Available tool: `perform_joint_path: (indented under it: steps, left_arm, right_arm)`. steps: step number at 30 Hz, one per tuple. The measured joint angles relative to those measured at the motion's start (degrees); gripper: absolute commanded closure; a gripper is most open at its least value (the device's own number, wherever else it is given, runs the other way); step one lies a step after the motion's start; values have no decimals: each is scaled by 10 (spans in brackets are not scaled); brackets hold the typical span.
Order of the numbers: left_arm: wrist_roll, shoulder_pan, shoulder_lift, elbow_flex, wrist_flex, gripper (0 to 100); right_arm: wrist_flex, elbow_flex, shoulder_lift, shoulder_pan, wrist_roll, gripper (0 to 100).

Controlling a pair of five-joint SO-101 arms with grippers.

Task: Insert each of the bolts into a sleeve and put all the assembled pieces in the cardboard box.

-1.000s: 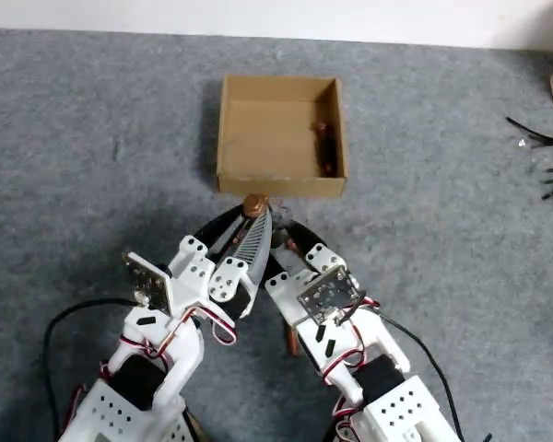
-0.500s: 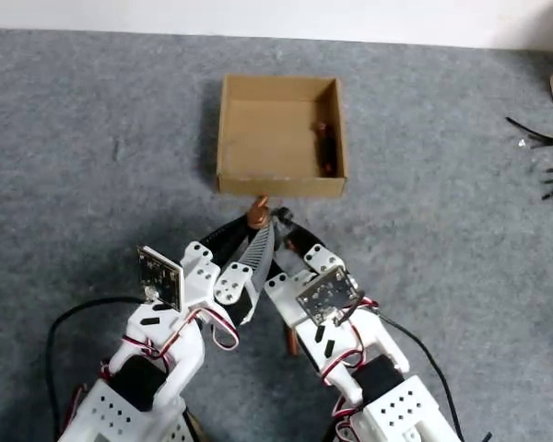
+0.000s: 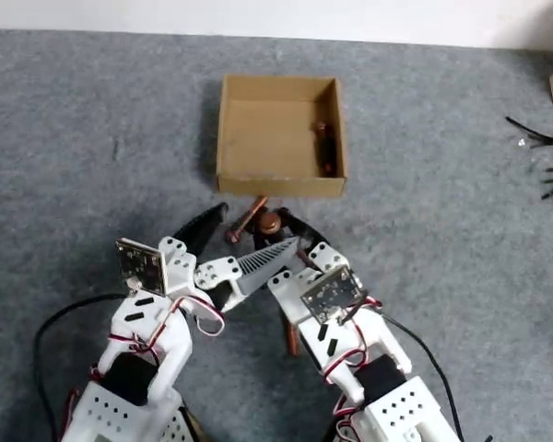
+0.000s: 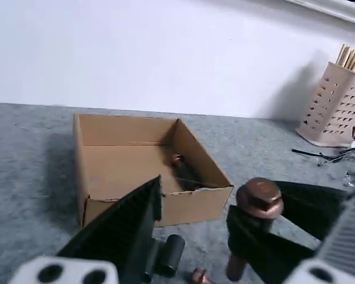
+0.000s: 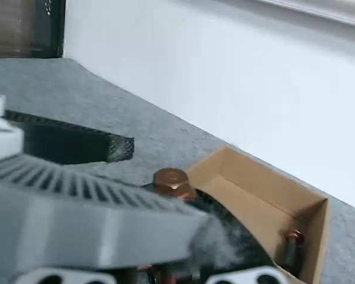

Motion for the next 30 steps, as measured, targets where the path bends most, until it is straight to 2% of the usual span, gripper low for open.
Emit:
perform_joint_path:
  steps: [6, 11, 13, 16, 22, 26, 30]
  left_arm:
    - [95, -32, 0, -6, 0, 766]
    - [118, -33, 0, -9, 0, 1000]
    - [118, -34, 0, -9, 0, 972]
    - [118, -56, 0, -9, 0, 992]
    - [116, -154, 0, -9, 5, 994]
    - [22, -178, 0, -24, 69, 994]
    - [-162, -177, -1, -36, 157, 994]
  right_arm:
    - [0, 0, 1, 1, 0, 994]
    - [-6, 0, 1, 20, 0, 994]
    - [-8, 0, 1, 27, 0, 994]
    - [-9, 0, 1, 31, 0, 994]
    - [-9, 0, 1, 40, 0, 994]
    - [-9, 0, 1, 78, 0, 994]
    - [-9, 0, 1, 111, 0, 994]
